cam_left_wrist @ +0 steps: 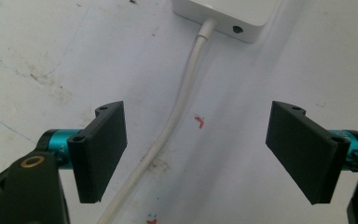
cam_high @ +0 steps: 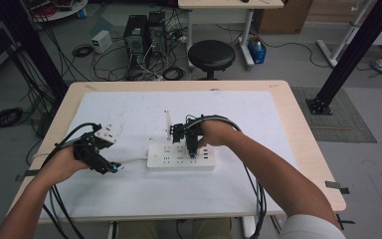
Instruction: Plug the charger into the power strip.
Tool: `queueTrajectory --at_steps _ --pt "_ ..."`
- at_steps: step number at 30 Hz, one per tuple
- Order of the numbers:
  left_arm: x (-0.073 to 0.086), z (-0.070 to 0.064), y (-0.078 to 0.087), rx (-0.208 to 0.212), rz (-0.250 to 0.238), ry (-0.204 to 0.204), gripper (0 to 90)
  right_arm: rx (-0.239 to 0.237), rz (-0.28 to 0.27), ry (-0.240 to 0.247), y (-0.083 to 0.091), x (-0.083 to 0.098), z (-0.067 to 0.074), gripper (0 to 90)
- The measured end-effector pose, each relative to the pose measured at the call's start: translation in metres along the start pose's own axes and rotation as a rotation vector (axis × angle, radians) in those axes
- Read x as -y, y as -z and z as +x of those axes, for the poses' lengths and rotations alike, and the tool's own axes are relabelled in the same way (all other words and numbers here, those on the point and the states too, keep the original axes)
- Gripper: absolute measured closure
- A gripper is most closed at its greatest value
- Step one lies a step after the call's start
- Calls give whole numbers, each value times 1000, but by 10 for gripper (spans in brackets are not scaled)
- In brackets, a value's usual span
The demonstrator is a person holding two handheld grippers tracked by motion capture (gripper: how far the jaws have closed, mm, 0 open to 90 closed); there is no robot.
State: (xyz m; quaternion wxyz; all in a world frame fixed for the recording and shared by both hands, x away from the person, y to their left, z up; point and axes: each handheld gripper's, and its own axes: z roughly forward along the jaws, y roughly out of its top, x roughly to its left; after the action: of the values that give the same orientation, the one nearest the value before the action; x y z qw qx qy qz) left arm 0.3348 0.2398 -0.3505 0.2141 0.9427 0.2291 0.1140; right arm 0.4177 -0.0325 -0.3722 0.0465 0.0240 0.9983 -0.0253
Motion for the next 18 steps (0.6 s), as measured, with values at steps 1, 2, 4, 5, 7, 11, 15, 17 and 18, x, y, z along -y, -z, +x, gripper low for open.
queueTrajectory --at_steps 1,2,4,5,7,11,15,17,18 --pt "0 0 1 -1 0 -1 204 -5 -5 -7 0 1 0 616" --pt "0 0 1 -1 0 -1 204 -7 -21 -10 0 2 0 615" --pt "0 -1 1 -2 -10 5 204 -12 -41 -20 0 5 -1 604" --pt "0 -2 1 -2 -7 6 204 -23 -51 -31 0 7 -2 550" --pt "0 -2 3 -3 -5 4 204 -32 -86 -76 2 11 -4 368" --pt "2 -2 4 -9 -19 17 203 -90 -229 -238 25 25 -15 196" --pt "2 -3 5 -12 -27 27 203 -101 -267 -324 38 34 -19 93" --pt "2 -3 5 -14 -26 21 203 -105 -262 -302 41 37 -17 93" --pt "1 -3 5 -12 -20 16 204 -96 -268 -287 41 38 -16 93"
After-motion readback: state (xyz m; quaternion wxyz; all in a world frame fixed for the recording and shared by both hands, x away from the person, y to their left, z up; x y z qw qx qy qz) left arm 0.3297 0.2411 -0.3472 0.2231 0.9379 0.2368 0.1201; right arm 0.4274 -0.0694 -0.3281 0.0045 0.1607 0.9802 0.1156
